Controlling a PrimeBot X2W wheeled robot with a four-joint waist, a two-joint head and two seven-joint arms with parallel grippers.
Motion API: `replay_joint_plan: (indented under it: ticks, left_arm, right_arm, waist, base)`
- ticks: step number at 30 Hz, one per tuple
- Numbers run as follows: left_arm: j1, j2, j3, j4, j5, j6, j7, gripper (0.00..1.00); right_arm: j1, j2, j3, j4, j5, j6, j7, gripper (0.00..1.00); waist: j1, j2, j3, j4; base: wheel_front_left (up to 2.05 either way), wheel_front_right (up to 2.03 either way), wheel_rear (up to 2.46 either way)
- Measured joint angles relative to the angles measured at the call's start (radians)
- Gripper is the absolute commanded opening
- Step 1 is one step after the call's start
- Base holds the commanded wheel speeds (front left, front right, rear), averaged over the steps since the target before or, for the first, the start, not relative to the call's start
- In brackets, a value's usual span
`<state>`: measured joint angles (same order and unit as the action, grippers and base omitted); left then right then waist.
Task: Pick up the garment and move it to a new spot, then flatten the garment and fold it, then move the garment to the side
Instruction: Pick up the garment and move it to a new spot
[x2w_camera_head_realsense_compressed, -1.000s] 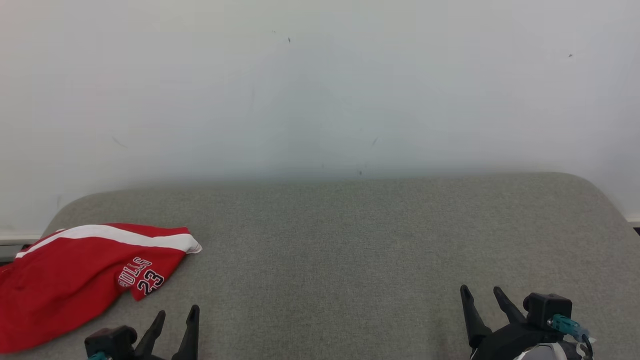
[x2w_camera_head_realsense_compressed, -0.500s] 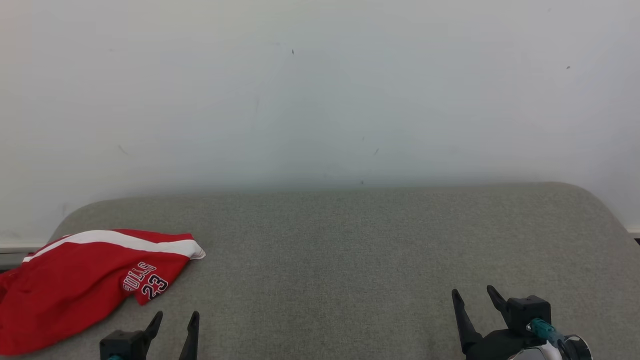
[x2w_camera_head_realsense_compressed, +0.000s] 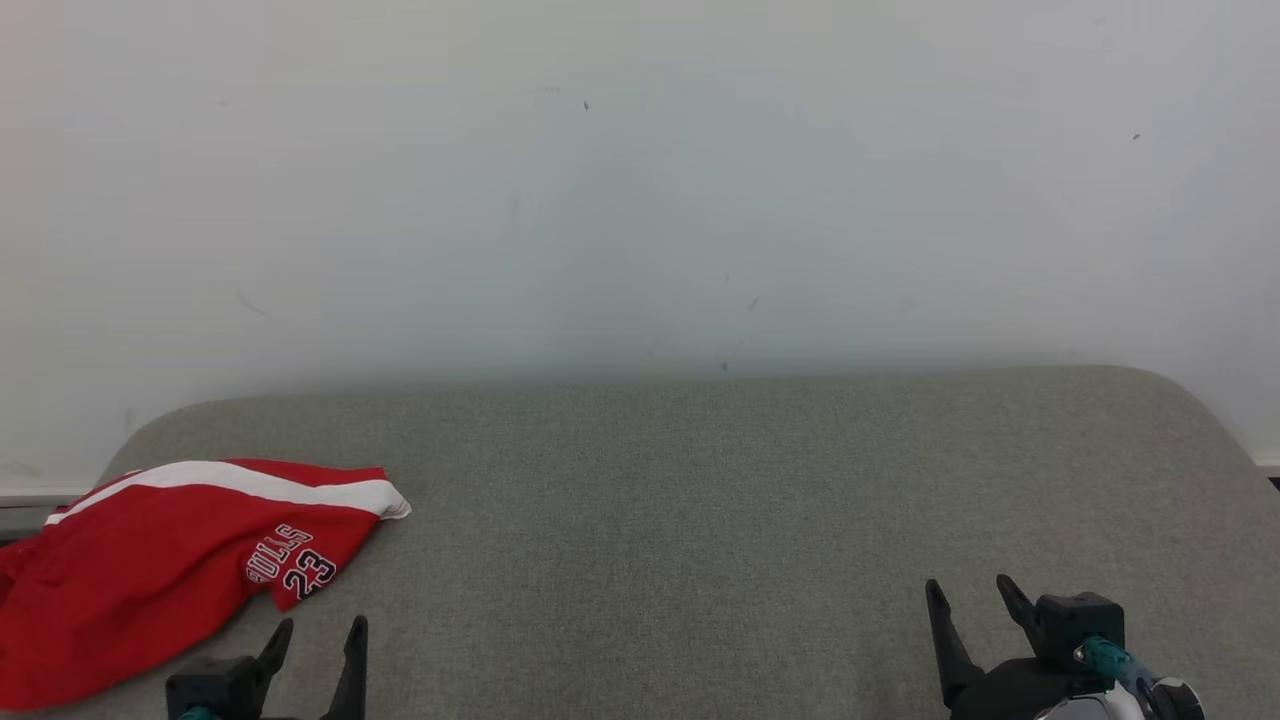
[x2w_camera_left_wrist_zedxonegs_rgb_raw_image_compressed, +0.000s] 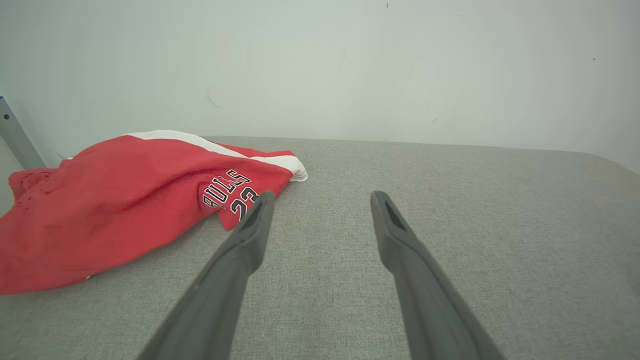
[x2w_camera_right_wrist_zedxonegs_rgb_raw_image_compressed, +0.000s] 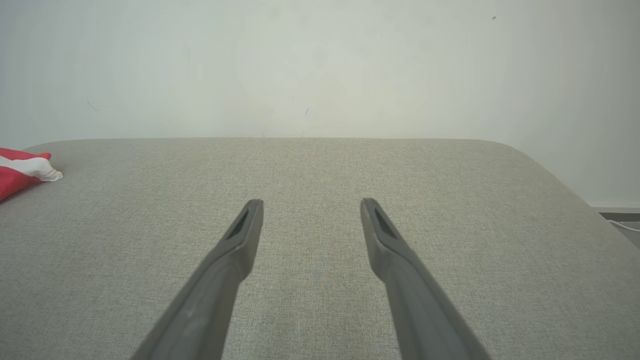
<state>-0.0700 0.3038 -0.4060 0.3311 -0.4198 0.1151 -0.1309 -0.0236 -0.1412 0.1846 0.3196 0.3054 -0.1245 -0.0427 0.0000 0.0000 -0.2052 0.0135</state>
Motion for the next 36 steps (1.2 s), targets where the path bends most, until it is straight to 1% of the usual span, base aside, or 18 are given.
replay_joint_plan:
  ticks: [6,11,12,19,22,23,24,29,36]
  left_arm:
    - [-0.001,-0.002,-0.004,-0.001,-0.002,0.0,0.009,1.0]
    - [-0.003,-0.005,-0.021,-0.002,-0.001,0.0,0.016,1.0]
    - [-0.006,-0.003,-0.023,-0.008,0.001,0.0,0.025,1.0]
    - [0.007,0.043,0.018,-0.035,0.008,0.001,0.025,1.0]
    - [0.026,0.051,0.042,-0.061,0.009,0.008,0.025,1.0]
    - [0.026,0.051,0.042,-0.061,0.009,0.008,0.025,1.0]
    - [0.034,0.053,0.047,-0.066,0.009,0.008,0.025,1.0]
    - [0.06,0.059,0.071,-0.096,0.009,0.008,0.025,1.0]
    - [0.018,0.044,0.08,-0.105,0.014,0.008,0.025,1.0]
  right_arm:
    - [0.011,0.001,-0.01,-0.014,0.0,0.0,0.009,1.0]
    - [0.046,0.001,-0.021,-0.028,0.0,0.0,0.015,1.0]
    - [0.059,0.002,-0.028,-0.032,0.001,0.0,0.016,1.0]
    - [0.042,0.03,0.017,-0.029,0.001,0.003,0.026,1.0]
    - [0.01,0.036,0.035,-0.03,0.001,0.015,0.034,1.0]
    - [0.01,0.036,0.035,-0.03,0.001,0.015,0.034,1.0]
    - [0.005,0.038,0.039,-0.032,0.001,0.02,0.034,1.0]
    - [-0.015,0.043,0.042,-0.042,0.001,0.019,0.035,1.0]
    - [-0.033,0.035,0.026,-0.052,0.001,0.019,0.035,1.0]
  waist:
    - [0.0,0.0,0.001,0.004]
    - [0.0,0.0,0.002,0.028]
    - [0.0,0.0,0.003,0.054]
    - [0.0,0.0,0.006,0.138]
    - [0.0,0.0,0.008,0.179]
    - [0.0,0.0,0.008,0.179]
    - [0.0,0.0,0.009,0.192]
    - [-0.0001,0.0001,0.023,0.262]
    - [0.0,0.0002,0.06,0.358]
  base:
    - [0.0,0.0,0.0]
    - [0.0,0.0,0.0]
    - [0.0,0.0,0.0]
    - [0.0,0.0,0.0]
    - [0.0,0.0,0.0]
    - [0.0,0.0,0.0]
    - [0.0,0.0,0.0]
    - [0.0,0.0,0.0]
    - [0.0,0.0,0.0]
